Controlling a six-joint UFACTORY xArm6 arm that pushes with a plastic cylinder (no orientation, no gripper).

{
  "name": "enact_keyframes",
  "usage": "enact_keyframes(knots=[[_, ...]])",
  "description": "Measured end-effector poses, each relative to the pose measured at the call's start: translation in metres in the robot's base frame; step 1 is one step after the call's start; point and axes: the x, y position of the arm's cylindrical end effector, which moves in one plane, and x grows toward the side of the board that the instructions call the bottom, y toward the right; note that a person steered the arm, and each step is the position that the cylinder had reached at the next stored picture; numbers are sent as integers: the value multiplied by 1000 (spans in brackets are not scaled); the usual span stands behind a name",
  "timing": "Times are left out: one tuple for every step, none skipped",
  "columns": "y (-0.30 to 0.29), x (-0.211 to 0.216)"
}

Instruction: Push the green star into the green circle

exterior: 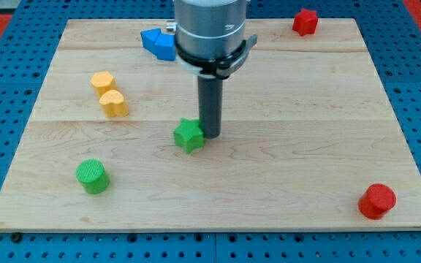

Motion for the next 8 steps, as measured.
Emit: enact_keyframes(knots=[[-46, 3], [-86, 13], [-85, 6], [-87, -16], [-123, 0], [-123, 11], [-124, 11], [-124, 13]])
